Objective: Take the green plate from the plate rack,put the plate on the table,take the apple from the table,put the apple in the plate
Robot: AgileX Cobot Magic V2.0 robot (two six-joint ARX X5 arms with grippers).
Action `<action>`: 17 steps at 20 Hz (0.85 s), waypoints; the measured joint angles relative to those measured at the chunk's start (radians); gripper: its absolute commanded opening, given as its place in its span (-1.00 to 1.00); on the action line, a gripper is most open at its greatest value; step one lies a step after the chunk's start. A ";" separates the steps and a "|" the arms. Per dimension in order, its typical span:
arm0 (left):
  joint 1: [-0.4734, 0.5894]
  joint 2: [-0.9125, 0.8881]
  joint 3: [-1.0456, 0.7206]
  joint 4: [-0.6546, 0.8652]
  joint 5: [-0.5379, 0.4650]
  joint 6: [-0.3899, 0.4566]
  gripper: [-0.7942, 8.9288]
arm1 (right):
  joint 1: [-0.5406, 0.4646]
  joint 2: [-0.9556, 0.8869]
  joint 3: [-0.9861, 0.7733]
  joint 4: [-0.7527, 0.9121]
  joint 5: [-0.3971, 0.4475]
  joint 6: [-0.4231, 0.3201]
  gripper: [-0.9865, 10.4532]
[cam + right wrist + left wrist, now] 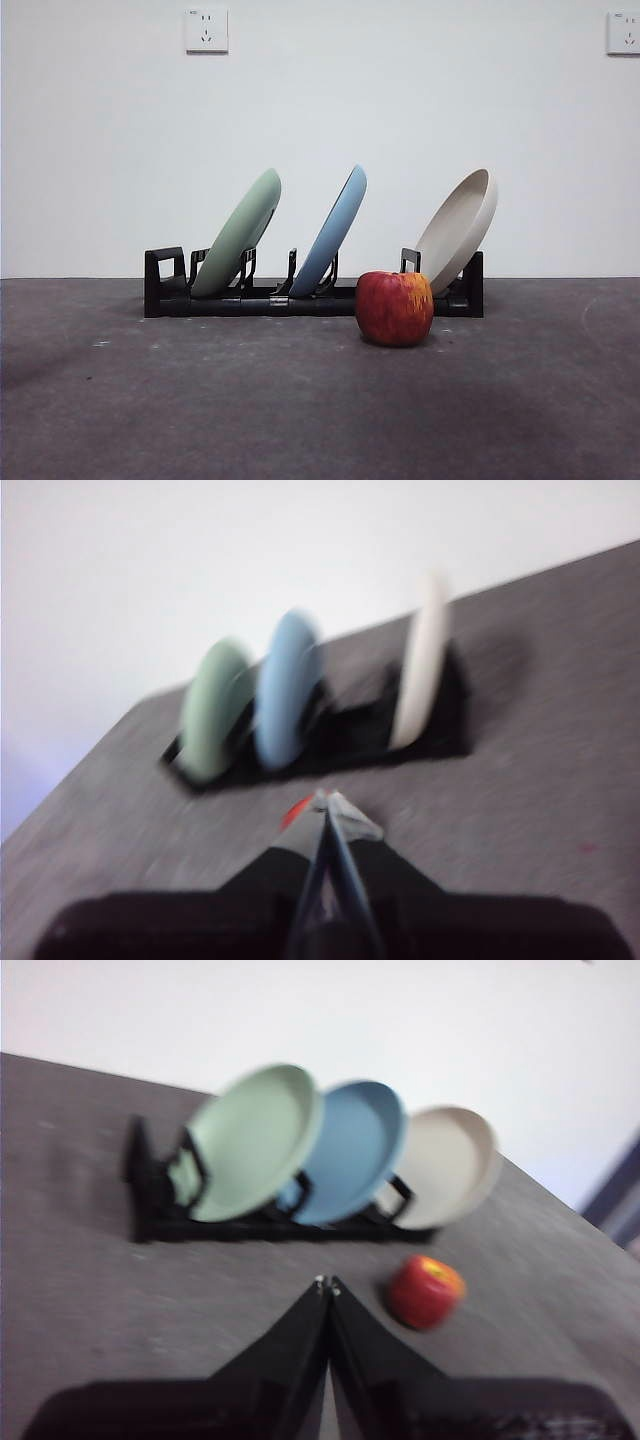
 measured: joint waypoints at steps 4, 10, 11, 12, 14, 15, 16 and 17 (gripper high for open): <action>0.000 0.106 0.111 -0.096 0.124 0.063 -0.85 | 0.000 0.135 0.156 -0.154 -0.125 -0.108 -0.85; 0.000 0.225 0.254 -0.235 0.262 0.173 -0.85 | 0.010 0.318 0.346 -0.402 -0.237 -0.309 -0.85; 0.000 0.240 0.278 -0.263 0.276 0.192 -0.85 | 0.016 0.345 0.372 -0.444 -0.242 -0.341 -0.85; 0.000 0.253 0.298 -0.290 0.284 0.208 -0.85 | 0.022 0.368 0.392 -0.478 -0.251 -0.367 -0.85; 0.000 0.281 0.345 -0.359 0.291 0.251 -0.85 | 0.039 0.409 0.431 -0.558 -0.257 -0.422 -0.85; 0.000 0.292 0.364 -0.394 0.292 0.271 -0.85 | 0.048 0.423 0.443 -0.590 -0.258 -0.443 -0.85; 0.000 0.304 0.384 -0.433 0.292 0.296 -0.85 | 0.060 0.436 0.455 -0.623 -0.259 -0.464 -0.85; 0.000 0.315 0.402 -0.476 0.292 0.321 -0.85 | 0.072 0.446 0.463 -0.649 -0.260 -0.481 -0.85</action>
